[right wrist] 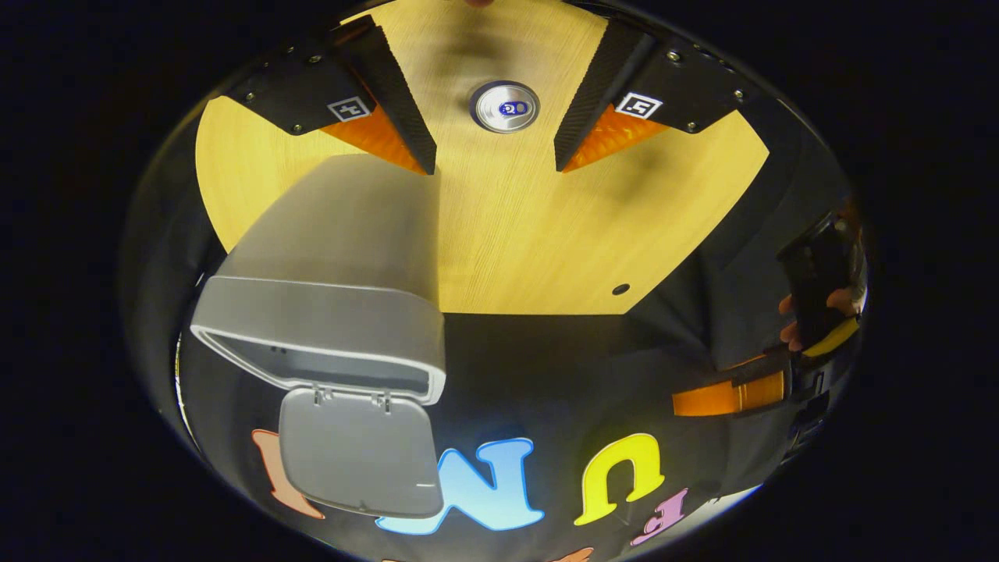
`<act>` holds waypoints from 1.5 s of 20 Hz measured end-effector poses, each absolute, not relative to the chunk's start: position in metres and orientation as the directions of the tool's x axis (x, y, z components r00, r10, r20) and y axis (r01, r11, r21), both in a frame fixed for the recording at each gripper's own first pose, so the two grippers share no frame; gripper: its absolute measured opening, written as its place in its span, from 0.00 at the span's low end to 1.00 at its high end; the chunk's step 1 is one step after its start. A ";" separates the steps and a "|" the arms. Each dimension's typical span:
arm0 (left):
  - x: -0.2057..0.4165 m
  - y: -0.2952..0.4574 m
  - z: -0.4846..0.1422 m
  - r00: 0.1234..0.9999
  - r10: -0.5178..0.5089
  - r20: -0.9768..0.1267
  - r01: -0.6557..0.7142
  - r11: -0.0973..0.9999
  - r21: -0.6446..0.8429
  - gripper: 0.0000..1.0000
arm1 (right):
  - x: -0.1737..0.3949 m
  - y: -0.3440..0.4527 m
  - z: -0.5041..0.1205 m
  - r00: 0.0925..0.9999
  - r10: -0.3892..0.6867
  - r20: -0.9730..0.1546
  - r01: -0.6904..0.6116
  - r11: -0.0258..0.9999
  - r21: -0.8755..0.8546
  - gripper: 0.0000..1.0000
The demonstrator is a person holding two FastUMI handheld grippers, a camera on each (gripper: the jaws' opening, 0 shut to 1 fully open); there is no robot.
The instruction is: Press the lid of the desktop garbage bin to open it, pick up the crumpled paper on the desktop and throw it into the bin, then pick up the pop can on the desktop and drop it into the bin, and finally close the garbage bin lid.
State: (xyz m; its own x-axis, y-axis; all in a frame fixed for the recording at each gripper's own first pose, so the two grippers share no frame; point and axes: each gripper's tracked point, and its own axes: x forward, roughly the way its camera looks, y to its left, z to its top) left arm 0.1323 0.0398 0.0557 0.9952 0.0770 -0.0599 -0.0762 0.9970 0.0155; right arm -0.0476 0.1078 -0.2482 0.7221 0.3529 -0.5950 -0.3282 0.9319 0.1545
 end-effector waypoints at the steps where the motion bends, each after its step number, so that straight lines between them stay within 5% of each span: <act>1: 0.130 0.044 0.055 0.995 0.085 -0.060 -0.084 0.996 0.014 0.95 | -0.049 0.109 -0.255 0.710 0.357 -0.607 -0.336 0.929 0.153 0.98; 23: 0.113 0.079 0.041 0.984 0.154 -0.090 -0.156 0.988 -0.015 0.95 | -0.059 0.128 -0.338 0.562 0.337 -0.756 -0.410 0.907 0.099 0.98; 30: 0.114 0.076 0.037 0.984 0.147 -0.101 -0.150 0.988 -0.020 0.97 | -0.058 0.127 -0.343 0.556 0.330 -0.763 -0.423 0.902 0.081 0.83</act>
